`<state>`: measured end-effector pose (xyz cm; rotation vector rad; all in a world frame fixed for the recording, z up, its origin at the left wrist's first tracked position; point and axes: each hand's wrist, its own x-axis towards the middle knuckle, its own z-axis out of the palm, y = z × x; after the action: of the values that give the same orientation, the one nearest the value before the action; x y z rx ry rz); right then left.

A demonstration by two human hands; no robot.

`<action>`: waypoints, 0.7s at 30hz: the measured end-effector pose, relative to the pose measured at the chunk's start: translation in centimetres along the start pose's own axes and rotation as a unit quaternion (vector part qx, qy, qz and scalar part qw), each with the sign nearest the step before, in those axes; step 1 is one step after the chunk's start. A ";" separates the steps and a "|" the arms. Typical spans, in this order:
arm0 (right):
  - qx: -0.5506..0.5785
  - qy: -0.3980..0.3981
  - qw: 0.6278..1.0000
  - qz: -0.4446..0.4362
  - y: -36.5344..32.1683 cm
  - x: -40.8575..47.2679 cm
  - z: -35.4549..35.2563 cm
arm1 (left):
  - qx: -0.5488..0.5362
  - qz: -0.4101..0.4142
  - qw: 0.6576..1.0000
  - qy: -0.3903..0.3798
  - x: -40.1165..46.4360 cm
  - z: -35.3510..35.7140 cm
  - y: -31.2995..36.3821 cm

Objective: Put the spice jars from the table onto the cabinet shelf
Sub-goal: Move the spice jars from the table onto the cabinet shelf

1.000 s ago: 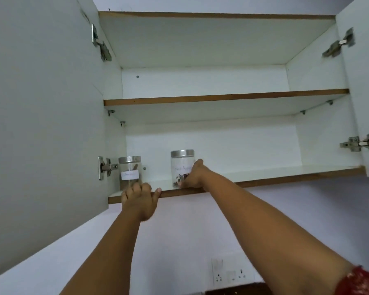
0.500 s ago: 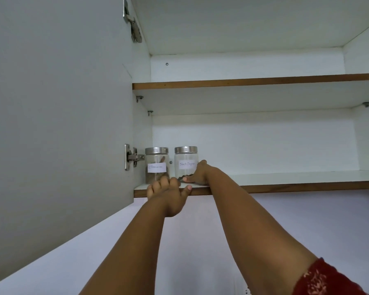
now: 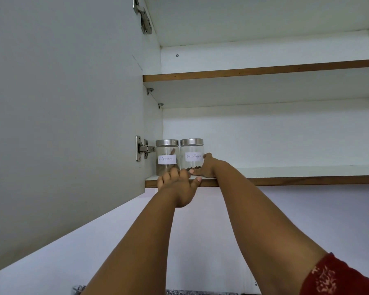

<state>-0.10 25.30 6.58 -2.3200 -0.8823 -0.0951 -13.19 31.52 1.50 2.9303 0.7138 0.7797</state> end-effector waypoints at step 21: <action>-0.037 -0.012 0.999 0.006 -0.2 -0.5 -0.3 | -0.001 0.000 1.000 0.004 0.1 0.1 0.0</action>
<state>-0.57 24.88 6.79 -2.3996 -0.8907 -0.0963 -13.05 31.57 1.44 2.9267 0.7136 0.7925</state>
